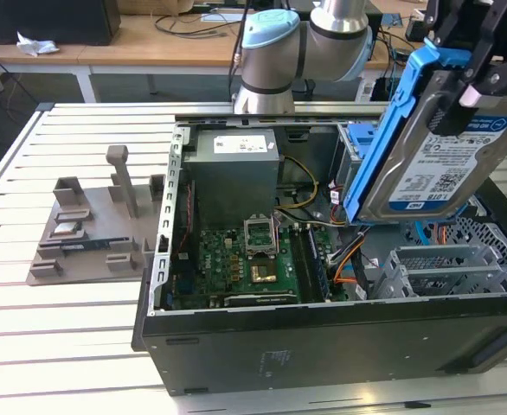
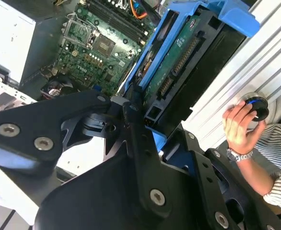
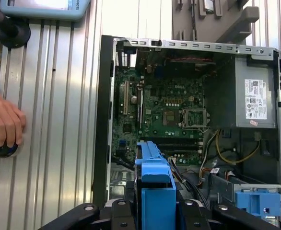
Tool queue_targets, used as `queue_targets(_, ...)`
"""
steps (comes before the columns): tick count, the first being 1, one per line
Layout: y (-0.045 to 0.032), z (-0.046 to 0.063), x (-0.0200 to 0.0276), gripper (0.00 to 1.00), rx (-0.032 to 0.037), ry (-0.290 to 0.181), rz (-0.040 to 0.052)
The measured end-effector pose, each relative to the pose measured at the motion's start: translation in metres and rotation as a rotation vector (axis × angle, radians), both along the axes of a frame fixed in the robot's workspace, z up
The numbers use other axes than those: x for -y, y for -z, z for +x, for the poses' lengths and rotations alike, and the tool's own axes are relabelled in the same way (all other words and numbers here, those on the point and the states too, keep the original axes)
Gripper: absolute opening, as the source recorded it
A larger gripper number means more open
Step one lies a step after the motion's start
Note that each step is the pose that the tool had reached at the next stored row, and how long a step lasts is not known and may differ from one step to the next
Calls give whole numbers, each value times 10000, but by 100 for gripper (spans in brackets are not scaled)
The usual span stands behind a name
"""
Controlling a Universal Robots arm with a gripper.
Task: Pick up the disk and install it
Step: 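Pick up the disk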
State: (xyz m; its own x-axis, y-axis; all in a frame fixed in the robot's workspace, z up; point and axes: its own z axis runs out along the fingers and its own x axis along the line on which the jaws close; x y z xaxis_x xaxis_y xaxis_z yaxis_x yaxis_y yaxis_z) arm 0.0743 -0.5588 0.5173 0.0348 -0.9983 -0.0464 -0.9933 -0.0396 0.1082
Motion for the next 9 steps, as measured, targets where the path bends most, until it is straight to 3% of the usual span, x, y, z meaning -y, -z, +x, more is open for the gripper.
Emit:
queue_targets(5, 10, 157, 9, 37, -26, 1, 0)
queue_targets(9, 28, 279, 44, 37, -52, 1, 1)
